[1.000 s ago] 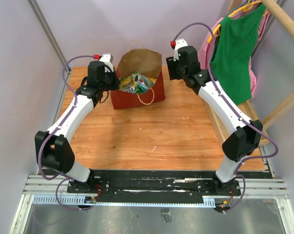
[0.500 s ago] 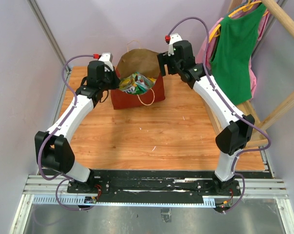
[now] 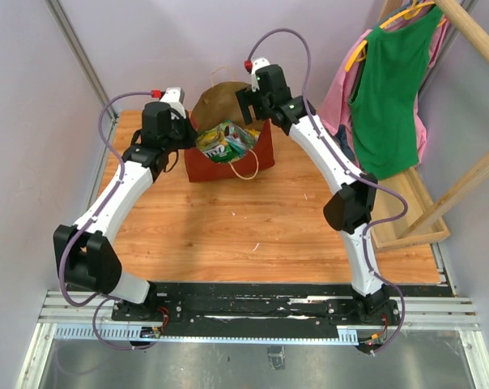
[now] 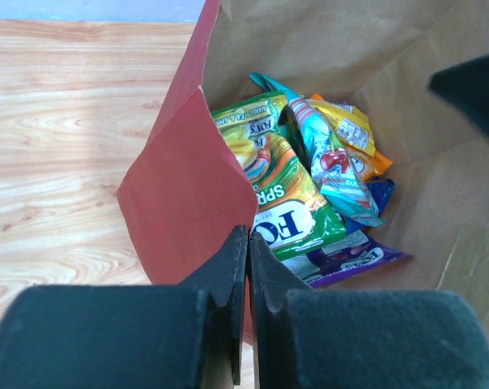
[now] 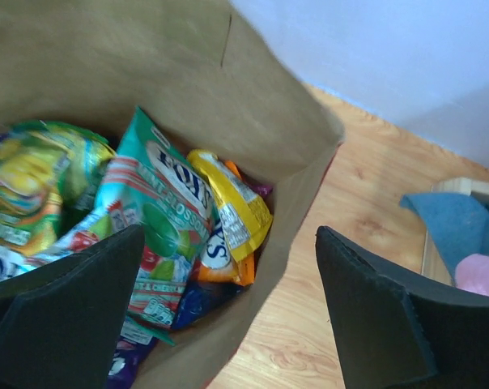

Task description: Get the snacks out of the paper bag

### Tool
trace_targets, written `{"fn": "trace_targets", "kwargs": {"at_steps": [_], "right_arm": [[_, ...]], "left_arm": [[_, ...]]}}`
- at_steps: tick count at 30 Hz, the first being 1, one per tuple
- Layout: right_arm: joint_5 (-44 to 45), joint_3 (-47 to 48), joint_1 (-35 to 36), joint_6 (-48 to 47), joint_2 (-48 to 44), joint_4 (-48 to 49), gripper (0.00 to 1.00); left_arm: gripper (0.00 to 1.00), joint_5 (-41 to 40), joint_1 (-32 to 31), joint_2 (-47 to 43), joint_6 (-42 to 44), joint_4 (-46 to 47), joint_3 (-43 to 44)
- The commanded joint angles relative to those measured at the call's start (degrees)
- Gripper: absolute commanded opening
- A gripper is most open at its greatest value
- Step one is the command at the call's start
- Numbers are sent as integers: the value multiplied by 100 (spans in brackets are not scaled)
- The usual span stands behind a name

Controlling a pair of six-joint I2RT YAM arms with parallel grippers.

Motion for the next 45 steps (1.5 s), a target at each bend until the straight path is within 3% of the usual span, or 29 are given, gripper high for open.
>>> {"fn": "trace_targets", "kwargs": {"at_steps": [1,8,11,15,17,21,22,24,26,36,45], "right_arm": [[311,196,25,-195,340,-522,87],[340,9,26,-217,405,-468,76],[303,-38,17,-201,377,-466,63],[276,-190,9,-170,268,-445,39],[263,-369,9,-150,178,-355,28],[238,-808,9,-105,-47,-184,11],[226,-888,6,-96,-95,-158,9],[208,-1049,5,-81,-194,-89,5],[197,-1171,5,-65,-294,-26,1],[170,-1657,8,-57,-734,151,1],[146,-1864,9,-132,-960,209,1]], "left_arm": [[7,13,-61,-319,17,352,-30],[7,34,-61,-441,3,370,-161],[7,18,-63,-493,8,370,-222],[9,-12,-64,-549,8,336,-222],[19,-22,-62,-568,24,324,-191],[71,-88,-64,-517,67,256,-25],[79,-114,-64,-486,76,225,48],[90,-142,-63,-408,108,160,205],[95,-165,-63,-317,111,117,382],[96,-694,-70,466,171,-499,1424],[92,-1692,-210,1055,-30,-1028,1559]]}}
